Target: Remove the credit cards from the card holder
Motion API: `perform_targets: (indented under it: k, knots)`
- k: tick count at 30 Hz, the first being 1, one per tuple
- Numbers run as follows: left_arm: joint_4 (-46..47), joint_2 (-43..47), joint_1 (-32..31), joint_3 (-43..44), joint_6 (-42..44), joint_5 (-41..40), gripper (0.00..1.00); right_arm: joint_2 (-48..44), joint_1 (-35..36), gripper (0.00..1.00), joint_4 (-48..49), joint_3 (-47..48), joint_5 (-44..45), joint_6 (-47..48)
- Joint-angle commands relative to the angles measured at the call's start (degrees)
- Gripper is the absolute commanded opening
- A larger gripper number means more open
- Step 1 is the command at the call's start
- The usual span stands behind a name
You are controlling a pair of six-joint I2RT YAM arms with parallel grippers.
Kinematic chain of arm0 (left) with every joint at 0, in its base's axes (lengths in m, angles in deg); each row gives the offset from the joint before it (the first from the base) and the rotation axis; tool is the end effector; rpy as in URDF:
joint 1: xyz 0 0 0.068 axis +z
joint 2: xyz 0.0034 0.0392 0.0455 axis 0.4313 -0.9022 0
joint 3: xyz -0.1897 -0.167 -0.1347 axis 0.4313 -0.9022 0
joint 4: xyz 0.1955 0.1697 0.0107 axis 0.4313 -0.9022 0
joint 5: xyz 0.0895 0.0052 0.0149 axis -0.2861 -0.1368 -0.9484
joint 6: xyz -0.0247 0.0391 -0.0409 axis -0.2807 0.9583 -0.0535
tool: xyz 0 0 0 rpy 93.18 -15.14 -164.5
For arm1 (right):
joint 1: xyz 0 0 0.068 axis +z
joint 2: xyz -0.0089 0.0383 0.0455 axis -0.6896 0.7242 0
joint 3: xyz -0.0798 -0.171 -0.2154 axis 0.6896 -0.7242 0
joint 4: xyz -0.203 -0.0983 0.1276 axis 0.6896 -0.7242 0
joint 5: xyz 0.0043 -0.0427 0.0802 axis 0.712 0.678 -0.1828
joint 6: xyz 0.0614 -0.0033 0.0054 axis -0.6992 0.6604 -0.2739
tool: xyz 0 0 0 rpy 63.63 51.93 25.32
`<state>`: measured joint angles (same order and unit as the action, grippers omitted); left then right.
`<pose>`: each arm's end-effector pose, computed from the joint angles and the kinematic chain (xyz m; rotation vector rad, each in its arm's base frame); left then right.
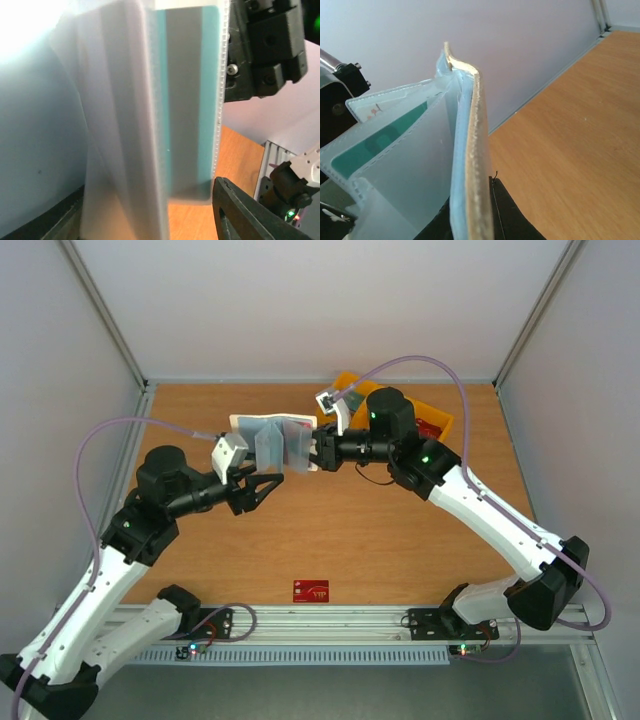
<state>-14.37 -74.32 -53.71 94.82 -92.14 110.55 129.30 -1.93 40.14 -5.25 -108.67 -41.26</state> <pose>0.1354 -0.0992 0.3841 0.7428 1.6882 -0.8834 0.2173 0.2291 0.4206 -1.1150 1.5488 1.0240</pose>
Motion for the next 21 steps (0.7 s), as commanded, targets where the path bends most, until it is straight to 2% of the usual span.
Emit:
perform_targets:
  k: [1,8,11,14,17,19,21]
  knots:
    - [4.1,0.8,0.9,2.1,3.3,8.7,0.64,-1.8,-0.2,0.01,2.5,0.0,-4.4,0.7]
    - [1.9,1.2,1.8,4.2,7.0,10.1,0.72,-1.9,-0.2,0.01,3.3,-0.2,-5.6,0.7]
    - [1.6,1.6,2.3,4.8,8.3,10.0,0.69,-2.2,-0.2,0.01,3.0,-0.2,-5.8,0.9]
    - [1.2,1.8,2.6,5.1,8.0,8.7,0.54,-2.5,-0.2,0.01,3.0,-0.3,-6.8,1.5]
    - [0.6,1.7,2.8,5.0,6.3,1.8,0.28,-2.9,-0.2,0.01,3.2,-0.3,-8.5,2.5]
    - [-0.9,1.7,2.8,4.9,4.6,-3.2,0.20,-3.4,-0.2,0.01,2.9,-0.4,-9.5,3.3]
    - [-2.1,2.2,2.9,4.6,4.2,-5.9,0.18,-4.1,-0.2,0.01,2.7,-0.6,-10.3,4.0]
